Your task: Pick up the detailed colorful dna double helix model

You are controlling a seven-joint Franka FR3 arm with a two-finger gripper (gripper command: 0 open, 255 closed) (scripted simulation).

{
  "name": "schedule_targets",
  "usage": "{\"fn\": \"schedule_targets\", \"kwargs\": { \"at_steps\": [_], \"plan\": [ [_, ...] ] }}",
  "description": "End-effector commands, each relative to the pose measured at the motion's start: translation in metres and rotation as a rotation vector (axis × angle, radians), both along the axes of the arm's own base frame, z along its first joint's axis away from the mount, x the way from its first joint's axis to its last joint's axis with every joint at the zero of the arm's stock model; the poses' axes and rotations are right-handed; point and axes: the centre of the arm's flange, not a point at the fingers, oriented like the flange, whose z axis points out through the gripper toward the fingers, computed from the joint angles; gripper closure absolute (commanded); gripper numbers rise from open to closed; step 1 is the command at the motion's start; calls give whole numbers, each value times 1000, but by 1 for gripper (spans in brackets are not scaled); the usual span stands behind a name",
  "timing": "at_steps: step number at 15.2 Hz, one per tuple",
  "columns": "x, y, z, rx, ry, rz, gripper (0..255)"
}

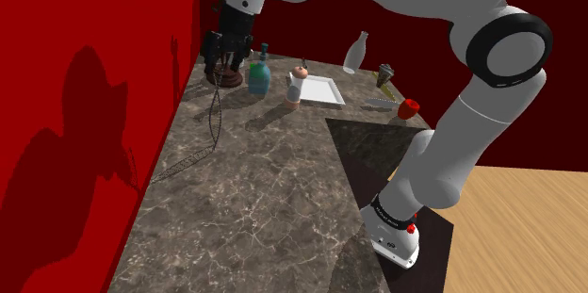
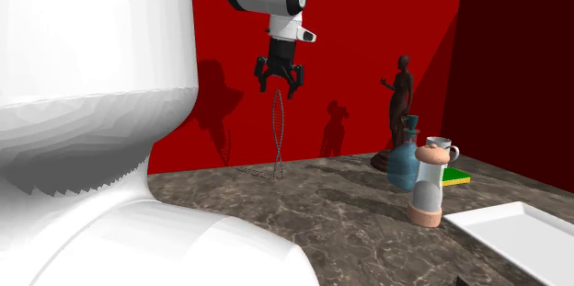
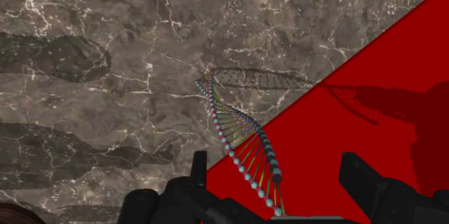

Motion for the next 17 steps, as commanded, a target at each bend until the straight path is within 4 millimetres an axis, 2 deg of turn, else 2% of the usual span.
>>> {"fn": "schedule_targets", "kwargs": {
  "at_steps": [1,2,11,17],
  "plan": [
    [1,1,-4,0,-1,0,0],
    [1,1,-5,0,-1,0,255],
    [1,1,-4,0,-1,0,255],
    [1,1,27,0,-1,0,255]
  ]
}}
